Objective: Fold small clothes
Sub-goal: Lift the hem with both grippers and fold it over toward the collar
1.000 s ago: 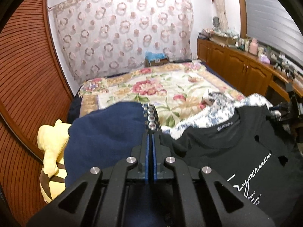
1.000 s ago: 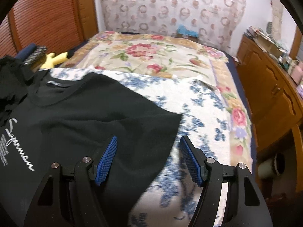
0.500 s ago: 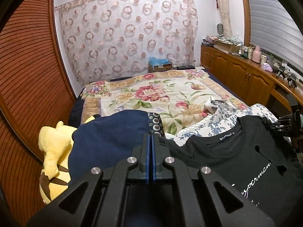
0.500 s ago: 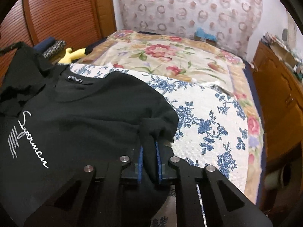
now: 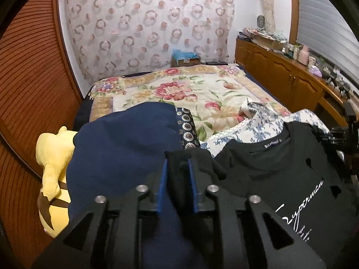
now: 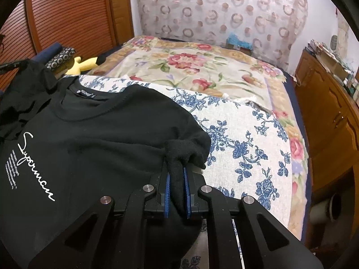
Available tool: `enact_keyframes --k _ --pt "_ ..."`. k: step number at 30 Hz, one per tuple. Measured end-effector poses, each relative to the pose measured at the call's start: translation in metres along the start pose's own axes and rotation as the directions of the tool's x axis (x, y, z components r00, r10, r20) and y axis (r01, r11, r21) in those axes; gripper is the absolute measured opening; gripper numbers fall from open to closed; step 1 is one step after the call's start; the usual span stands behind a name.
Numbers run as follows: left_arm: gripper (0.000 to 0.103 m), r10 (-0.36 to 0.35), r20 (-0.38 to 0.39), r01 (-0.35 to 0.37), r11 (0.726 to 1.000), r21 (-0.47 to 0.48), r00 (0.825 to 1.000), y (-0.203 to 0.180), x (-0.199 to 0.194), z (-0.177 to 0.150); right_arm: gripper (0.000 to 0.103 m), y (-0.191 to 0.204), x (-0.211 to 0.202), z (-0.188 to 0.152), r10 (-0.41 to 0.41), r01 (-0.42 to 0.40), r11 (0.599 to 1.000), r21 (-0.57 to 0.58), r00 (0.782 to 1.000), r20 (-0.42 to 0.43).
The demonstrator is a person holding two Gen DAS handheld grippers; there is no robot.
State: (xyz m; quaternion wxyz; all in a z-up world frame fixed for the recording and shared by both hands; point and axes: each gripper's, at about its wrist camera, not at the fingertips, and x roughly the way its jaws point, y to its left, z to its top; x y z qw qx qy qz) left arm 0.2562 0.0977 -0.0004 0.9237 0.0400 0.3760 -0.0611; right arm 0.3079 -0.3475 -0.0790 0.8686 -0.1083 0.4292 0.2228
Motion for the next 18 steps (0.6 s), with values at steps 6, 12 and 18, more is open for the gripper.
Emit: enact_keyframes --k 6,12,18 --pt "0.031 0.013 -0.041 -0.012 1.000 0.026 0.999 -0.004 0.009 -0.006 0.009 -0.004 0.000 -0.002 0.000 0.000 1.000 0.010 1.000 0.021" --pt "0.000 0.011 -0.007 -0.010 0.997 0.070 1.000 -0.018 0.004 -0.003 0.010 -0.010 -0.001 -0.004 0.017 -0.017 0.999 0.038 1.000 0.018" --pt "0.000 0.012 0.129 -0.023 0.996 0.082 0.992 -0.033 -0.039 0.020 0.004 0.001 -0.046 0.006 0.021 -0.024 1.000 0.018 0.990 0.136"
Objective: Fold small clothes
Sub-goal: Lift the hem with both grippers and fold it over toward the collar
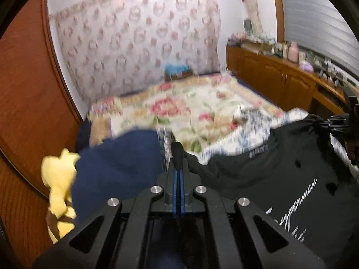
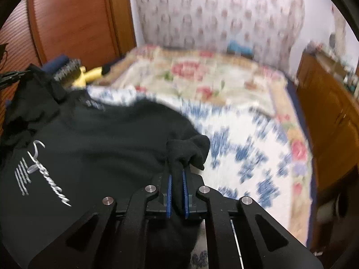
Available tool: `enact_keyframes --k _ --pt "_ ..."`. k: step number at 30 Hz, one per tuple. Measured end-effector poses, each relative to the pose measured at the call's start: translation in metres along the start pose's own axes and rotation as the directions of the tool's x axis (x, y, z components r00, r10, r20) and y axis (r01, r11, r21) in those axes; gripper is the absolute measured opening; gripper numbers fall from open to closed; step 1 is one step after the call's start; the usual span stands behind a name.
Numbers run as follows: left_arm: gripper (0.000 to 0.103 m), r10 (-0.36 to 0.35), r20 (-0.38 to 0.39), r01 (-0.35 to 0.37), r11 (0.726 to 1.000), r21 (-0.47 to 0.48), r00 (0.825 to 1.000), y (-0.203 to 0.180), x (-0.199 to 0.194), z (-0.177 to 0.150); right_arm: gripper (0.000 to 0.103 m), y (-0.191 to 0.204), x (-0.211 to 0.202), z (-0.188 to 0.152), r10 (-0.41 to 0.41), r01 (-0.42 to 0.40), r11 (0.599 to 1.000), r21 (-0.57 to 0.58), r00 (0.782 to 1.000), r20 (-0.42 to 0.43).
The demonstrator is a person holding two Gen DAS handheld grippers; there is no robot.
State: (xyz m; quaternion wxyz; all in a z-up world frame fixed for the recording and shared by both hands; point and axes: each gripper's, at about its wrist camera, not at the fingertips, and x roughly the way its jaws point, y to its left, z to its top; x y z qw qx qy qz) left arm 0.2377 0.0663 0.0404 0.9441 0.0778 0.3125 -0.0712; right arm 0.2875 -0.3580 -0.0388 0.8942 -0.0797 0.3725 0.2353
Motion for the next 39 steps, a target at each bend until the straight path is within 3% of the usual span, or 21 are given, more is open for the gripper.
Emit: enact_keyframes --k 3,10,13,15,19,27,39 --pt "0.000 0.031 0.073 -0.028 0.999 -0.045 0.997 0.011 -0.017 0.028 0.004 0.003 -0.037 0.027 -0.036 0.037 0.999 -0.010 0.995 0.094" --pt "0.000 0.097 0.207 -0.079 0.993 -0.092 0.974 0.031 -0.048 0.076 0.004 0.000 -0.095 0.083 -0.142 0.149 0.989 -0.018 0.971 0.195" --pt "0.000 0.104 0.214 -0.083 0.991 -0.104 0.971 0.039 -0.048 0.079 0.004 -0.017 -0.111 0.099 -0.183 0.179 0.983 0.038 0.960 0.214" --pt "0.000 0.088 0.200 -0.069 0.993 -0.100 0.976 0.042 -0.041 0.070 0.004 -0.023 -0.106 0.101 -0.221 0.217 0.975 0.043 0.959 0.178" --pt "0.000 0.048 0.158 -0.034 0.995 -0.092 0.986 0.037 -0.033 0.042 0.004 -0.022 -0.089 0.081 -0.234 0.232 0.972 0.030 0.967 0.100" --pt "0.000 -0.011 0.125 0.017 0.998 -0.054 0.992 0.007 -0.066 -0.029 0.004 0.013 -0.097 0.023 -0.174 0.177 0.983 -0.042 0.982 0.078" --pt "0.000 -0.094 0.147 0.104 0.993 -0.062 0.985 -0.021 -0.159 -0.132 0.004 0.066 -0.188 -0.071 -0.089 0.095 0.995 -0.031 0.984 0.152"
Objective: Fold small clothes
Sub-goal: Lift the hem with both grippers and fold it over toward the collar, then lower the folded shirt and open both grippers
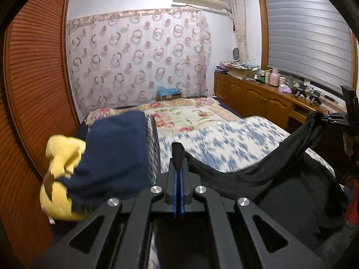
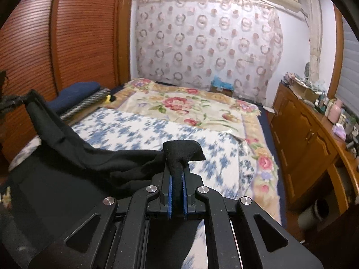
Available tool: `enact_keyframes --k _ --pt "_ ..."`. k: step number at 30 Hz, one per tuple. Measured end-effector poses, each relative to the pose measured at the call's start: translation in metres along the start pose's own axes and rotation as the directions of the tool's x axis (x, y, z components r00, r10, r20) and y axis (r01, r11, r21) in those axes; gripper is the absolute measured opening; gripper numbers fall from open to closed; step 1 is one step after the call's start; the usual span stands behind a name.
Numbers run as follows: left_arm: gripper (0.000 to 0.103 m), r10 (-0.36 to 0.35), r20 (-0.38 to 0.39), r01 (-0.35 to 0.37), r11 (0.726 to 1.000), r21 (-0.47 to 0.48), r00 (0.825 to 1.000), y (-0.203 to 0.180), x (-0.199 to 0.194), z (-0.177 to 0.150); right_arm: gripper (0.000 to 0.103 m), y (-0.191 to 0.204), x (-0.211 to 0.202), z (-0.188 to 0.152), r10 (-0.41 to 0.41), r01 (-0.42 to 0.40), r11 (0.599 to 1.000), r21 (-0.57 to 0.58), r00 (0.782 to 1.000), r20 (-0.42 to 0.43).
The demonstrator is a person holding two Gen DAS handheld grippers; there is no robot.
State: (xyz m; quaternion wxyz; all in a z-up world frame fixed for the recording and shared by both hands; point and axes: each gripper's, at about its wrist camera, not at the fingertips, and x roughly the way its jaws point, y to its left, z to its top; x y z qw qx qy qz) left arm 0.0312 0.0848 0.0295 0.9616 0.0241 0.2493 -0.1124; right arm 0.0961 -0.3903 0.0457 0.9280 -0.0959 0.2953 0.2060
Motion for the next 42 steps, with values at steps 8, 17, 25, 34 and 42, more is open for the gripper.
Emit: enact_keyframes --k 8,17,25,34,42 --pt "0.000 -0.003 -0.035 0.001 0.999 -0.041 0.999 0.003 -0.029 -0.037 0.004 0.013 -0.032 -0.048 0.032 -0.030 0.998 0.054 0.999 -0.035" --pt "0.005 -0.033 -0.093 0.025 0.997 -0.078 0.995 0.012 -0.028 -0.065 0.005 0.017 -0.027 -0.094 0.013 0.000 0.997 0.078 0.985 -0.172" --pt "0.036 -0.028 -0.044 0.024 0.995 -0.095 0.999 0.027 -0.039 -0.050 0.046 0.008 -0.037 -0.081 -0.029 0.040 0.995 0.087 0.991 -0.131" --pt "0.053 -0.018 -0.153 0.008 0.998 -0.070 0.988 0.023 0.023 -0.044 0.059 -0.006 0.006 -0.055 -0.056 0.066 0.995 0.081 0.990 -0.126" --pt "0.053 0.003 -0.294 -0.033 0.995 -0.096 0.956 0.035 0.079 -0.060 0.065 -0.015 0.067 -0.064 -0.026 0.049 0.994 0.094 0.972 -0.233"
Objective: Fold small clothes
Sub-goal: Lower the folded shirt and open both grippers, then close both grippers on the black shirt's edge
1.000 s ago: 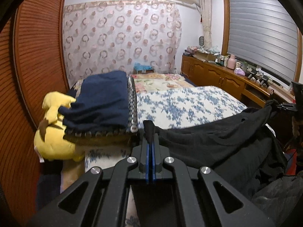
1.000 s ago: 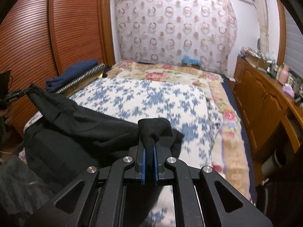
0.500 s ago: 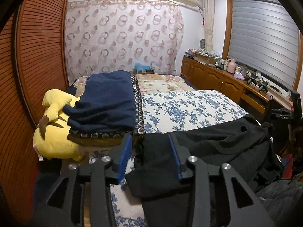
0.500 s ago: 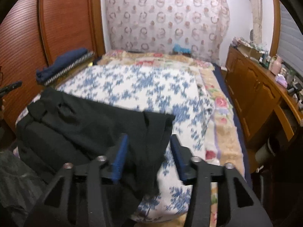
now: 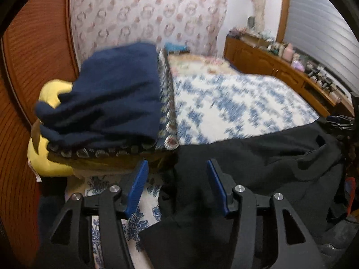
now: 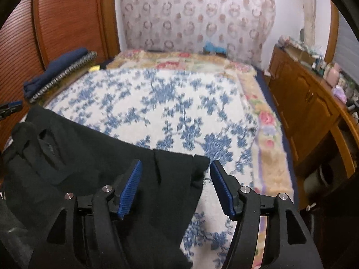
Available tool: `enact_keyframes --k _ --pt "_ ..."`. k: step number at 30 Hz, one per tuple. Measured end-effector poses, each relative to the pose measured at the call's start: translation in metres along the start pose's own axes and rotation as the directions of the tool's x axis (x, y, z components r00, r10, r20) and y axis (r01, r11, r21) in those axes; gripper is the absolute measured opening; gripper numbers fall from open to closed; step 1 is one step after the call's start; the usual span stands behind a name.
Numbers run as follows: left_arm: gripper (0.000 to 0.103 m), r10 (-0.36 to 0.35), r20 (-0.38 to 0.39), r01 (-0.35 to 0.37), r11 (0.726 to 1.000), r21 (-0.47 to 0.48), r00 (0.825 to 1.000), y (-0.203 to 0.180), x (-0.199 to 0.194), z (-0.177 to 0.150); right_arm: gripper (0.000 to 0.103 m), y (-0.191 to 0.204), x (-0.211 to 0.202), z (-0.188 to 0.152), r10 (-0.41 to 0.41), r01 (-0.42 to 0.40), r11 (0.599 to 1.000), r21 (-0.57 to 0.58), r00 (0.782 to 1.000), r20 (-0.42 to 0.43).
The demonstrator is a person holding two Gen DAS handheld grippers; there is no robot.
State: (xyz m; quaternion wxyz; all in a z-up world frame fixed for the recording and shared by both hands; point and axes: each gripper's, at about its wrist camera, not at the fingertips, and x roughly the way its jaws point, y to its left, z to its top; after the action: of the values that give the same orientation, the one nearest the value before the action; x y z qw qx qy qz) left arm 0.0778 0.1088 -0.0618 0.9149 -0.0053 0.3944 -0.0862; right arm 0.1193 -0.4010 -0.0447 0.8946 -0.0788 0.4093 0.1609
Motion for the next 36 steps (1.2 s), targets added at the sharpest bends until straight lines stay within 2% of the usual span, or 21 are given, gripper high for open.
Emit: enact_keyframes --k 5,12,19,21,22,23,24,25,26,27,29,32,34,36 --pt "0.053 0.003 -0.072 -0.004 1.000 -0.007 0.997 0.004 0.019 -0.008 0.065 -0.007 0.021 -0.002 -0.009 0.010 1.000 0.010 0.999 -0.049" --pt "0.053 -0.056 -0.122 0.054 0.998 -0.020 0.991 0.003 0.031 -0.014 0.066 -0.011 0.036 -0.006 0.003 -0.002 1.000 0.015 0.996 -0.092" --pt "0.053 -0.029 -0.141 0.032 0.999 0.022 0.990 -0.007 0.036 -0.009 0.064 -0.002 0.039 -0.004 0.032 -0.035 0.999 -0.022 0.994 -0.100" --pt "0.050 -0.036 -0.137 0.042 0.998 0.038 0.990 -0.012 0.034 -0.010 0.053 0.002 0.037 -0.004 0.053 -0.057 0.998 -0.036 0.994 -0.097" --pt "0.040 -0.047 -0.134 0.053 0.998 0.040 0.990 -0.013 0.033 -0.010 0.041 0.005 0.036 -0.005 0.077 -0.081 0.996 -0.043 0.993 -0.094" --pt "0.035 -0.060 -0.131 0.066 0.997 0.041 0.990 -0.014 0.032 -0.011 0.027 0.008 0.035 -0.005 0.096 -0.101 0.994 -0.052 0.991 -0.093" --pt "0.034 -0.058 -0.128 0.065 0.997 0.048 0.990 -0.016 0.031 -0.012 0.020 0.012 0.033 -0.007 0.125 -0.132 0.989 -0.066 0.988 -0.094" --pt "0.030 -0.056 -0.126 0.064 0.996 0.058 0.990 -0.017 0.030 -0.013 0.014 0.014 0.033 -0.007 0.148 -0.155 0.986 -0.066 0.984 -0.099" --pt "0.016 -0.070 -0.126 0.078 0.995 0.057 0.990 -0.017 0.029 -0.012 0.012 0.015 0.032 -0.008 0.166 -0.172 0.983 -0.056 0.981 -0.102" --pt "0.011 -0.080 -0.126 0.087 0.995 0.053 0.989 -0.017 0.028 -0.012 0.011 0.014 0.030 -0.009 0.175 -0.181 0.982 -0.047 0.979 -0.101" --pt "0.006 -0.074 -0.102 0.082 0.994 0.071 0.992 -0.019 0.021 -0.013 0.008 0.015 0.021 -0.009 0.186 -0.190 0.981 -0.045 0.979 -0.080" --pt "0.006 -0.102 -0.007 0.103 0.992 0.072 0.995 -0.025 -0.009 -0.007 0.006 0.019 -0.005 -0.004 0.182 -0.182 0.982 -0.047 0.983 -0.003" --pt "0.006 -0.135 0.084 0.129 0.989 0.066 0.987 -0.027 -0.042 0.002 0.006 0.020 -0.032 0.001 0.176 -0.173 0.984 -0.047 0.982 0.070" --pt "0.006 -0.155 0.173 0.145 0.987 0.065 0.973 -0.030 -0.075 0.014 0.006 0.023 -0.062 0.009 0.165 -0.159 0.986 -0.055 0.977 0.136"
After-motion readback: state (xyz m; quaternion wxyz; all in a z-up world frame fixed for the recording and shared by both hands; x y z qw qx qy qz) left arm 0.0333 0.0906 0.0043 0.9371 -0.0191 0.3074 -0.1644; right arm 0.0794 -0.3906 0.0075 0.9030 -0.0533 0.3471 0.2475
